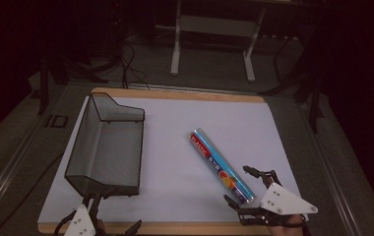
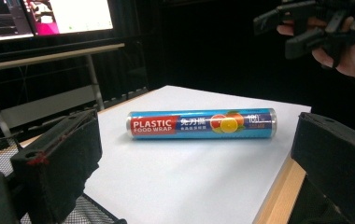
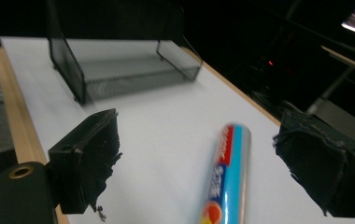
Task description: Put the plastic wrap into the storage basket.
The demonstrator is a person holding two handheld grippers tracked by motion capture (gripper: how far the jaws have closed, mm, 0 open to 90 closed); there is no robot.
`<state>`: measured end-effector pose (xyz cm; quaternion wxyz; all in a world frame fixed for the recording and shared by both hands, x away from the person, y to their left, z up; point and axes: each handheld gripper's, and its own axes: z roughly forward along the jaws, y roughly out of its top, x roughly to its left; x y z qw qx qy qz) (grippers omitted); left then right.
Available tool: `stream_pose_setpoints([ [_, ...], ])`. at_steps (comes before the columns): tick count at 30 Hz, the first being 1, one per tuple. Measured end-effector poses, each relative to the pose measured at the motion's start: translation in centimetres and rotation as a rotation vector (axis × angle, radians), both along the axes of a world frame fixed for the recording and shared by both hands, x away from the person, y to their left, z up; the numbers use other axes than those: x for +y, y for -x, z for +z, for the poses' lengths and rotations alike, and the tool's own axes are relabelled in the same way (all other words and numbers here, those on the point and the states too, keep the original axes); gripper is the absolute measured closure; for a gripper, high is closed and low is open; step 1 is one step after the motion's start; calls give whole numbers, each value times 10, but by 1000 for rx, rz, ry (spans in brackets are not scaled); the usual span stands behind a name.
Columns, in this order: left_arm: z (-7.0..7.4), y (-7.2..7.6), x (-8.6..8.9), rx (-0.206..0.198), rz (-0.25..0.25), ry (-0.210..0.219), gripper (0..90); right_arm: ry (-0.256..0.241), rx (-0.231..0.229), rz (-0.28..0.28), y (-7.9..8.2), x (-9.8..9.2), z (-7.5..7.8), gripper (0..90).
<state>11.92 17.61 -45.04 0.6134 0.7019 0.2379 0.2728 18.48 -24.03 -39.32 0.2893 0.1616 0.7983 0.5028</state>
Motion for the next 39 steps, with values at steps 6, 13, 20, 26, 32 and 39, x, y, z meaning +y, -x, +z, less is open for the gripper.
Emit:
stream_pose_setpoints([
  [6, 0, 0, 1, -1, -1, 3, 28, -27, 29, -14, -19, 9, 7, 121],
  [13, 0, 0, 1, 4, -1, 5, 28, -21, 43, -82, -42, 16, 14, 124],
  [20, 0, 0, 1, 3, 1, 1, 28, -9, 102, -80, -61, 22, 15, 125],
  [26, 0, 0, 0, 5, -3, -1, 28, -5, 164, -78, -76, 30, 15, 104],
  [32, 0, 0, 0, 12, -8, -4, 28, 6, 216, -59, -95, 38, 13, 92],
  [39, 0, -1, 1, 15, -12, -5, 28, 56, 299, -72, -116, 48, 0, 92],
])
